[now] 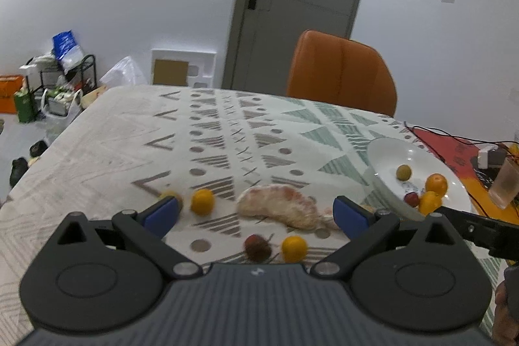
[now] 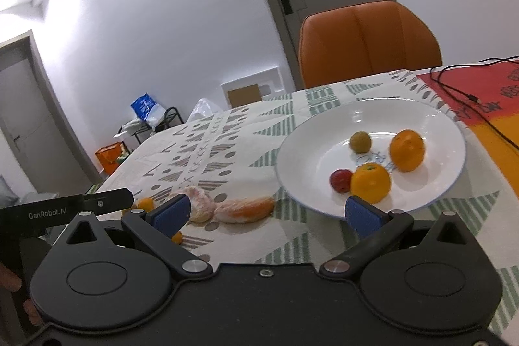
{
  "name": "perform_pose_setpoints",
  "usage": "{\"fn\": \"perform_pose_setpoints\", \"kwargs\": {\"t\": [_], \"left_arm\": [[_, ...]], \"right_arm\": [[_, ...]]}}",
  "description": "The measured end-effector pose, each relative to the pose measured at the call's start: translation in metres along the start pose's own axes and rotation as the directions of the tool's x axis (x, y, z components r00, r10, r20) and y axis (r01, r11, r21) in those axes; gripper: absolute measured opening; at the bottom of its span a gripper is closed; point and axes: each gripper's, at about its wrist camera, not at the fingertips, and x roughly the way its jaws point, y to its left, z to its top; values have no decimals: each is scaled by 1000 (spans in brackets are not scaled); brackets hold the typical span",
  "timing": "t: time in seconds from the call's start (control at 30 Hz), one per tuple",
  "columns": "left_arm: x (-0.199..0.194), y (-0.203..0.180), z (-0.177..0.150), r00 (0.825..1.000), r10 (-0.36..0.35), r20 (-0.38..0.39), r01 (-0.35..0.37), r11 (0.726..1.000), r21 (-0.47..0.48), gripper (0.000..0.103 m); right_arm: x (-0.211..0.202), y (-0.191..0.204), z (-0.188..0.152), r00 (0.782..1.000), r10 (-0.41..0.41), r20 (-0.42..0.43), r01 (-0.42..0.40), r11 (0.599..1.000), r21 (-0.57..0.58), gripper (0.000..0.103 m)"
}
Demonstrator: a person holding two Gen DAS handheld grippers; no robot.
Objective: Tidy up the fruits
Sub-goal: 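Withdraw both open tools from the bowl back toward the fruit pile, then grasp another dark red plum with the left tool while the right tool grasps a tangerine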
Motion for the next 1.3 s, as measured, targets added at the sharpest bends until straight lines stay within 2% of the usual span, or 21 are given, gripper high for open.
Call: {"fn": "perform_pose_setpoints", "kwargs": {"t": [0.27, 0.43, 0.53, 0.7, 0.87, 0.9, 0.97, 1.0, 1.03, 1.3], "left_arm": [[1, 12, -5, 999, 17, -28, -17, 1000, -15, 100], [8, 14, -13, 999, 2, -47, -3, 1000, -18, 95], [13, 13, -15, 998, -10, -60, 9, 1000, -21, 86], [22, 13, -20, 996, -26, -84, 23, 999, -33, 62], [32, 14, -24, 994, -39, -103, 35, 998, -45, 50], [34, 15, -25, 993, -44, -110, 39, 998, -46, 43], [36, 15, -26, 994, -39, -100, 34, 998, -48, 37], [36, 16, -26, 994, -38, -102, 32, 998, -53, 28], [37, 16, -26, 994, -39, -102, 33, 998, -54, 23], [32, 29, -23, 995, -23, -96, 14, 996, -89, 23]], "right_arm": [[10, 14, -3, 999, 31, -29, -32, 999, -23, 103], [14, 16, -5, 998, 34, -46, -36, 999, -38, 103], [18, 15, -7, 997, 47, -58, -49, 998, -37, 103], [24, 17, -8, 997, 33, -76, -37, 998, -54, 103], [28, 17, -7, 995, 45, -91, -50, 997, -53, 103], [29, 17, -7, 994, 49, -95, -54, 997, -54, 103], [31, 18, -7, 993, 57, -101, -63, 996, -57, 103], [32, 19, -7, 993, 60, -104, -67, 996, -59, 103], [33, 19, -7, 992, 65, -107, -72, 996, -59, 103], [50, 35, -9, 982, 112, -151, -128, 987, -102, 101]]}}
